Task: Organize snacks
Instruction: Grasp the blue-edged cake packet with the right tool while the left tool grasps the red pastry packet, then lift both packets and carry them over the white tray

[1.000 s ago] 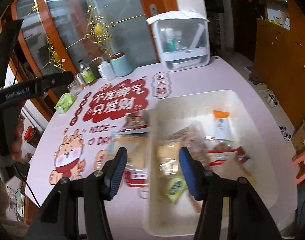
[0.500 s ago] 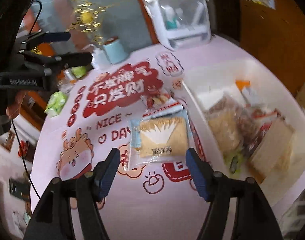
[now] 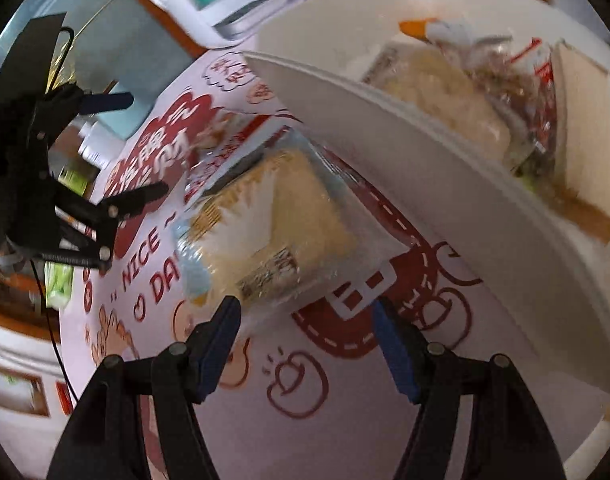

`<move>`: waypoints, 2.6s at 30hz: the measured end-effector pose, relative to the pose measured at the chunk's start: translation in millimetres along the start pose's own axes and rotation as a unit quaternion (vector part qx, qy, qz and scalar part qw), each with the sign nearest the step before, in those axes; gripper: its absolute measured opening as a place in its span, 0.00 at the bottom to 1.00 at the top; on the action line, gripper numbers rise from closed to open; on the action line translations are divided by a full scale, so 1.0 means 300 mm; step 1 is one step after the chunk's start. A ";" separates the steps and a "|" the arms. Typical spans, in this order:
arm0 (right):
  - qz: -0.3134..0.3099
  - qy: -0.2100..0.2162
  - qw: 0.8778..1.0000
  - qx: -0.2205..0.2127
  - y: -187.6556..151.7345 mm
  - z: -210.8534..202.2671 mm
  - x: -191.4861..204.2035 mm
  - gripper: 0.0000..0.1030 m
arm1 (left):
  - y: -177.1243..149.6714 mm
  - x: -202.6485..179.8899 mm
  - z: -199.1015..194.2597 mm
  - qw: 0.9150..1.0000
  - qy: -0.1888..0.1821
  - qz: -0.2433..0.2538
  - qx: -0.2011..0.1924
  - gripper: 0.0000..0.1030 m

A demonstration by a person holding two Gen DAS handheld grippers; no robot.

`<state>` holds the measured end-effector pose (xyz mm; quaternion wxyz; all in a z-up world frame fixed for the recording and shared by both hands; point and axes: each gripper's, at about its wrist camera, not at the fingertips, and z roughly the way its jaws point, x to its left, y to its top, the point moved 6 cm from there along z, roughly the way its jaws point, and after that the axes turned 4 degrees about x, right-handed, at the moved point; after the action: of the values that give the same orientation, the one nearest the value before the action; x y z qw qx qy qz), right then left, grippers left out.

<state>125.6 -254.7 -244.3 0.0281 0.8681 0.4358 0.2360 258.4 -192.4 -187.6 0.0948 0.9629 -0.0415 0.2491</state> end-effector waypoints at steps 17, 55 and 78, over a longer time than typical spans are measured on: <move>0.010 -0.033 0.996 -0.086 0.098 0.035 0.029 0.46 | 0.109 -0.068 0.196 0.992 -0.090 0.091 -0.020 0.99; -0.151 0.005 0.972 -0.181 0.015 -0.513 0.141 0.01 | -0.207 -0.094 -0.269 0.900 -0.138 -0.413 -0.002 0.38; -0.167 -0.049 0.951 -0.255 0.536 -0.820 -0.264 0.01 | 0.500 -0.001 -0.408 0.863 -0.087 -0.492 -0.075 0.38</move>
<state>98.0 -453.7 -15.7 0.3089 0.7571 0.4984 0.2882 181.2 -314.4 -58.4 0.2729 0.8659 0.4110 0.0817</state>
